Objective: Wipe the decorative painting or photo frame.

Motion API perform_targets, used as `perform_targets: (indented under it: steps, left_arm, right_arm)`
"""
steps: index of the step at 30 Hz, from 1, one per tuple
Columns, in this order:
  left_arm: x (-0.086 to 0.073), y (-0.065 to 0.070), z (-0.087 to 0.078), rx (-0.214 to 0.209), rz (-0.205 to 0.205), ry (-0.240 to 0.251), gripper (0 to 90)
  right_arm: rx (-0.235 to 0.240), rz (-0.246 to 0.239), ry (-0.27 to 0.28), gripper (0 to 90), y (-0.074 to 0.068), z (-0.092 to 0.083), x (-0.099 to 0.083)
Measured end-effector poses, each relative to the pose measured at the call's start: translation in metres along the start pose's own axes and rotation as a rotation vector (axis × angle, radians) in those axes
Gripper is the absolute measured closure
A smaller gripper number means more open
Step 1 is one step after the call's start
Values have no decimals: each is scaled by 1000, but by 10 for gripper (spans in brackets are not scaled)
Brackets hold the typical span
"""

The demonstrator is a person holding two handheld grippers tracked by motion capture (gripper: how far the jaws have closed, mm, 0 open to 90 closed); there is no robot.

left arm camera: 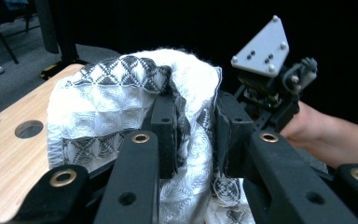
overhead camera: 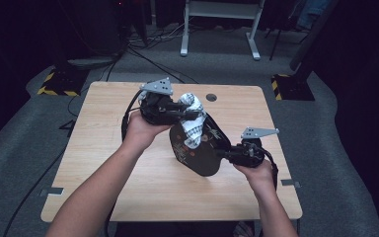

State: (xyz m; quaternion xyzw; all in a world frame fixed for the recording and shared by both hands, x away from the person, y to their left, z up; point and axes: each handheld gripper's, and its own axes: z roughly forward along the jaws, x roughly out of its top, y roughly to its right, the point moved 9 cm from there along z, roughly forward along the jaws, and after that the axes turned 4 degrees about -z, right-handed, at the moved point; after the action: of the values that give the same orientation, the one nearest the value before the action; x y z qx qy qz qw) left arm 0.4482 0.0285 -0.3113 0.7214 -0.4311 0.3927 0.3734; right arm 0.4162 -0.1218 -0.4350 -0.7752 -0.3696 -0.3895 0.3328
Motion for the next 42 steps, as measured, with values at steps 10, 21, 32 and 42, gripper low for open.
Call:
perform_targets:
  steps: [10,21,32,42]
  left_arm:
    - [10,-6,17,1,-12,-7,729]
    - [9,-13,18,26,-5,-12,729]
    - [-3,-24,11,49,-31,15,730]
    - [-14,-35,6,74,-54,18,732]
  right_arm:
    - [-2,-18,-16,772,-1,-1,-2]
    - [17,-72,-37,778,-5,-2,-4]
    - [23,-79,-37,782,-5,-2,-5]
    - [19,-78,-37,786,-4,-3,-5]
